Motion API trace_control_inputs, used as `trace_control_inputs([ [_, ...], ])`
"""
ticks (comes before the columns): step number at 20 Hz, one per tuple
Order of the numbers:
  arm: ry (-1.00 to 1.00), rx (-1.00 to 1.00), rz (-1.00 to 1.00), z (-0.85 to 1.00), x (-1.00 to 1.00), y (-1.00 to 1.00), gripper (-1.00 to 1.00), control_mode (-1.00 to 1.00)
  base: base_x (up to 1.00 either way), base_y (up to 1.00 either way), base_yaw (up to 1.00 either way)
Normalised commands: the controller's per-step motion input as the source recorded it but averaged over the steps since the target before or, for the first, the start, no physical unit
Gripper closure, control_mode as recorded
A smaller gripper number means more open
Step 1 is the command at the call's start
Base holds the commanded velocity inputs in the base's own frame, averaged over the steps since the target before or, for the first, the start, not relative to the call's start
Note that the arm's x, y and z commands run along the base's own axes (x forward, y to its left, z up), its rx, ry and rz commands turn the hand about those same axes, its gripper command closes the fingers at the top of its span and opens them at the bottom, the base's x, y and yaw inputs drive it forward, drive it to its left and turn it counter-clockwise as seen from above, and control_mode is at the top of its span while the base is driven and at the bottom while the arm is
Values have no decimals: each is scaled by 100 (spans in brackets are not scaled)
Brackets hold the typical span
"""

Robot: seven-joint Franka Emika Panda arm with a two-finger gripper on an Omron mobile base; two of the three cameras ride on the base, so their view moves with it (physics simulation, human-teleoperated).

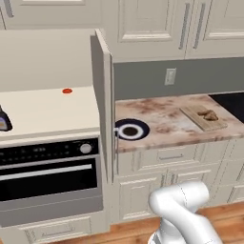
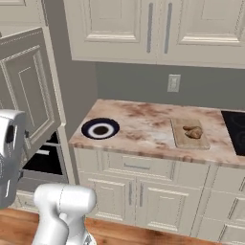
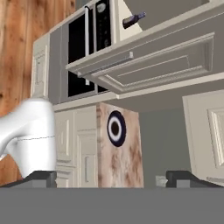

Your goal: Pick the chicken drumstick from the plate and place it on the cutting board. Then pick the condiment bottle from the cabinet and place it next to the cutting board.

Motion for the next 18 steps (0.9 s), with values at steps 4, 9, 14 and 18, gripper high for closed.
trace_control_inputs([
  [4,0,0,0,0,0,0,-100,100,-50,0,0],
  [9,0,0,0,0,0,0,-100,100,-49,0,0],
  [14,0,0,0,0,0,0,-100,100,-24,20,0],
  [18,0,0,0,0,0,0,-100,100,-15,52,0],
])
